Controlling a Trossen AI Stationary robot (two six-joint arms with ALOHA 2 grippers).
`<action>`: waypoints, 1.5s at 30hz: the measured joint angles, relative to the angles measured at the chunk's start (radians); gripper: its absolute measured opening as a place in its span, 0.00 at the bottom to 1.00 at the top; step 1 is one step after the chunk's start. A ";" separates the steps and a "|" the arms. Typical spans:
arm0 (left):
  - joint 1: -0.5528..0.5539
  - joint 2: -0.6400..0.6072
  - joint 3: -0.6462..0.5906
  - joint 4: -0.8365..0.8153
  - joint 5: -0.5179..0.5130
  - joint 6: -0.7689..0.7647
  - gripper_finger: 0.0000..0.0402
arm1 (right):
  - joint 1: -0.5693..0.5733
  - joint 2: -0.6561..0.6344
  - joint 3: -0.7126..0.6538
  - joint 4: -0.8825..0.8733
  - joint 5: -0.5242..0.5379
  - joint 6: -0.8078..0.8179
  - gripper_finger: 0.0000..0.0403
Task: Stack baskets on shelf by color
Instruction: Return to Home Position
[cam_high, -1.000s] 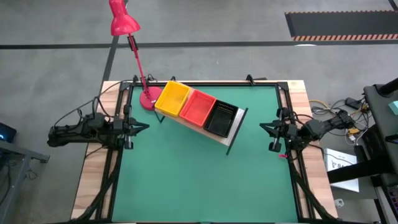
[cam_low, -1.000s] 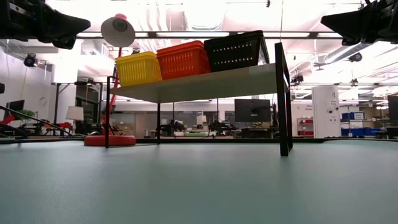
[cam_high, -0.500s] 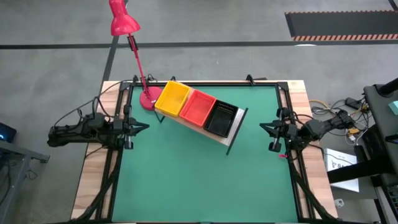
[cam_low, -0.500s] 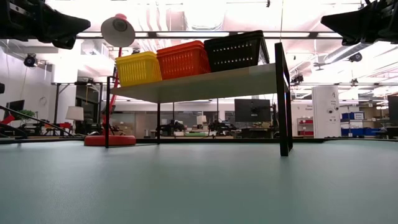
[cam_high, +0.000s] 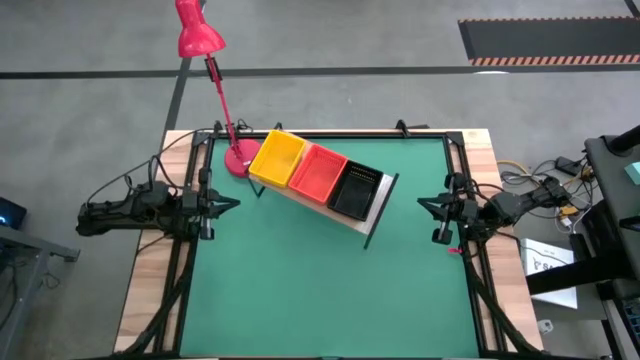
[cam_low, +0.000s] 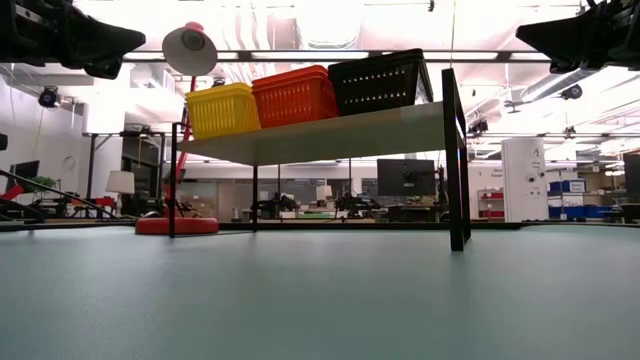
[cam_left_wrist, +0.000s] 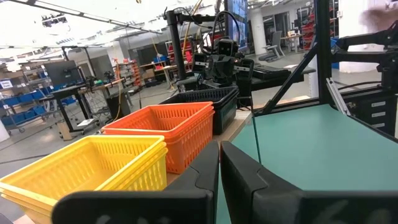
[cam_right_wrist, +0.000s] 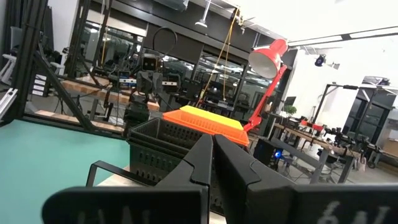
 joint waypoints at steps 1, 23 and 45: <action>0.000 0.000 0.000 0.000 0.000 0.000 0.00 | 0.000 0.000 0.000 0.000 0.000 0.000 0.02; 0.000 0.000 0.000 0.000 -0.001 0.000 0.00 | -0.341 -0.041 -0.064 -0.194 -0.589 0.060 0.02; 0.000 0.000 0.000 0.000 0.000 0.000 0.00 | -0.371 -0.020 -0.064 -0.197 -0.560 0.191 0.02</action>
